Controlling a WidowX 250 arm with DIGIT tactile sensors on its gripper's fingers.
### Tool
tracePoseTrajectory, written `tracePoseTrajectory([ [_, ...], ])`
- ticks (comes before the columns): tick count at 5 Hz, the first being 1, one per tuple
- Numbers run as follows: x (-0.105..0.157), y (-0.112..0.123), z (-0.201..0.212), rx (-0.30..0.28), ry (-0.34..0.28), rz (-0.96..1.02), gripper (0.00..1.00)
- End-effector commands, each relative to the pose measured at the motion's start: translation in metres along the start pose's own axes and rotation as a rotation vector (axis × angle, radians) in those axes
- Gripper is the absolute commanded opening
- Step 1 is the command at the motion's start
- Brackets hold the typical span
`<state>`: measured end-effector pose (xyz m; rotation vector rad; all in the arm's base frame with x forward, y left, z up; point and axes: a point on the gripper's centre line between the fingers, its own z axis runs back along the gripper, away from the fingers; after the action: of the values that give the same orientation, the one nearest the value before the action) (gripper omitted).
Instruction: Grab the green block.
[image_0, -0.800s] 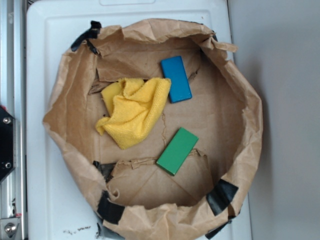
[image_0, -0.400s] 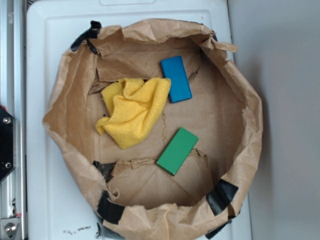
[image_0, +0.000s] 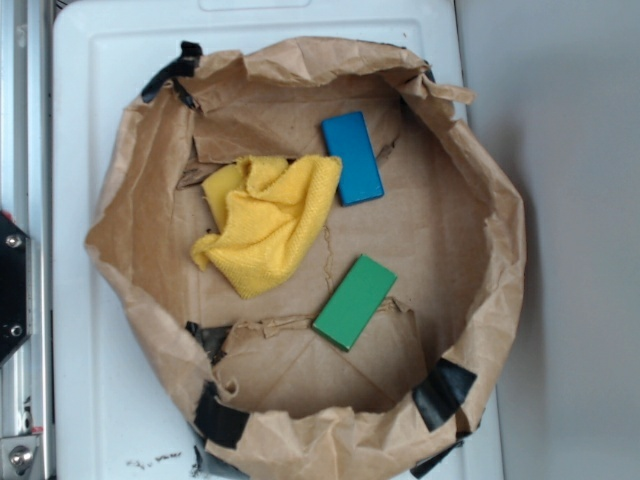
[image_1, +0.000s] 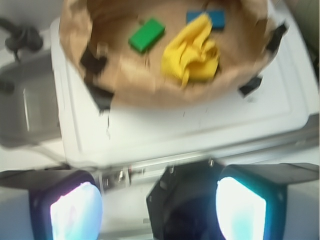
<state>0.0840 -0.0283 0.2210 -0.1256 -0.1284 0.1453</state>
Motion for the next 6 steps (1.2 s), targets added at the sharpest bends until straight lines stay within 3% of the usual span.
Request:
tracePoseTrajectory([
  [1, 0.002, -0.003, 0.002, -0.006, 0.001, -0.007, 1.00],
  [2, 0.002, -0.003, 0.002, -0.006, 0.001, -0.007, 1.00],
  [3, -0.001, -0.004, 0.010, -0.046, -0.033, 0.013, 1.00],
  [4, 0.034, -0.014, 0.003, -0.039, -0.040, 0.090, 1.00],
  [6, 0.104, -0.012, -0.043, 0.073, -0.027, 0.212, 1.00],
])
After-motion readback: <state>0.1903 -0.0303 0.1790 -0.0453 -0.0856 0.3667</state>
